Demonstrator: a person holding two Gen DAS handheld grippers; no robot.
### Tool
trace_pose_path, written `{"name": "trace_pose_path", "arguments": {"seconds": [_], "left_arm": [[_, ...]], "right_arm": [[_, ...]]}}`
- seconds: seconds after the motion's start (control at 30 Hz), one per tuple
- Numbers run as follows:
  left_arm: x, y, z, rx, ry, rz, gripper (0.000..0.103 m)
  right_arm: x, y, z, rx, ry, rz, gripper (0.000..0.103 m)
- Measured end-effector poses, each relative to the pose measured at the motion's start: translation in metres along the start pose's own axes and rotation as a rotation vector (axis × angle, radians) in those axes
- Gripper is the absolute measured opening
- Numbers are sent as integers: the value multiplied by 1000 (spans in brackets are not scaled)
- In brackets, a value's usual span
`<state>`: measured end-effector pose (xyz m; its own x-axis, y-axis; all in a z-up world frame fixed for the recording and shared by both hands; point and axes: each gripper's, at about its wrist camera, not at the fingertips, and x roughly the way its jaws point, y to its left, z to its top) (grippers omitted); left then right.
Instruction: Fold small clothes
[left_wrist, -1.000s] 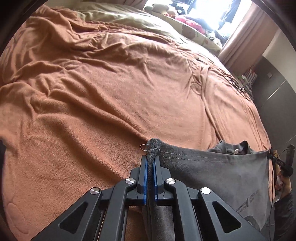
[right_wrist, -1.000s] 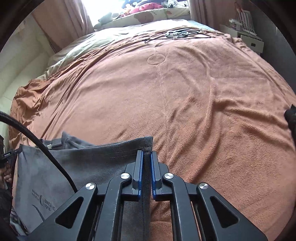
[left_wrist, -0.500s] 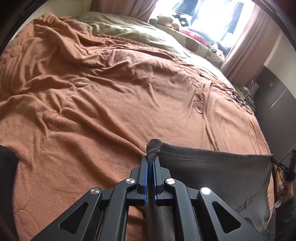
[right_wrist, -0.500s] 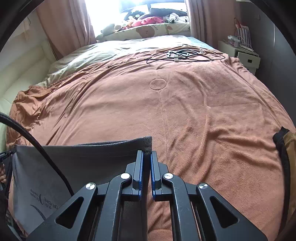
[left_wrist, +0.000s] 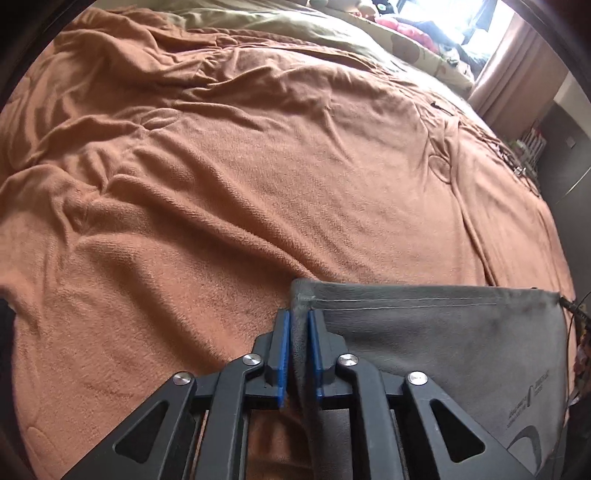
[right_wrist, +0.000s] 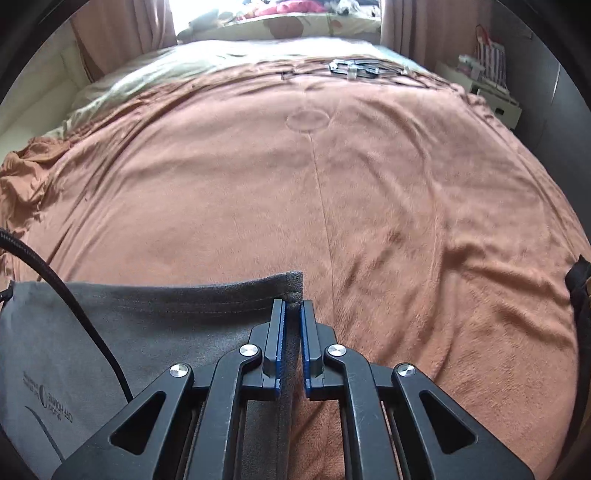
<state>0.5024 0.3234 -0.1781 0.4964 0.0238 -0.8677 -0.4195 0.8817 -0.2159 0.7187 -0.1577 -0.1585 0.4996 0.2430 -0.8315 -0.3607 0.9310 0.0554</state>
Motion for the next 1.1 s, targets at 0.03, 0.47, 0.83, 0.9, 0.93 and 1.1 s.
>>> {"name": "trace_pose_path", "arguments": {"seconds": [0.03,0.47,0.83,0.9,0.93,1.1], "left_arm": [[-4,0,-1,-2,-9,8,15],[-58,-28,-30,112,-42,-72,16],[-21,-34,-49,148,30,-38,14],[-11,-32,-51,151,41,-21,12],[-9,-31,-53,153,38,-20,11],[-5,-29,-52,146,37,-20,10]], "right_arm": [[-3,1,0,-3,-4,-13,11],[-59,1,-29,-106,-55,90,59],[-30,11,-33,-180,35,95,33],[-18,8,-31,-163,50,85,32],[-13,8,-31,-157,56,74,32],[0,2,-31,-109,63,102,32]]}}
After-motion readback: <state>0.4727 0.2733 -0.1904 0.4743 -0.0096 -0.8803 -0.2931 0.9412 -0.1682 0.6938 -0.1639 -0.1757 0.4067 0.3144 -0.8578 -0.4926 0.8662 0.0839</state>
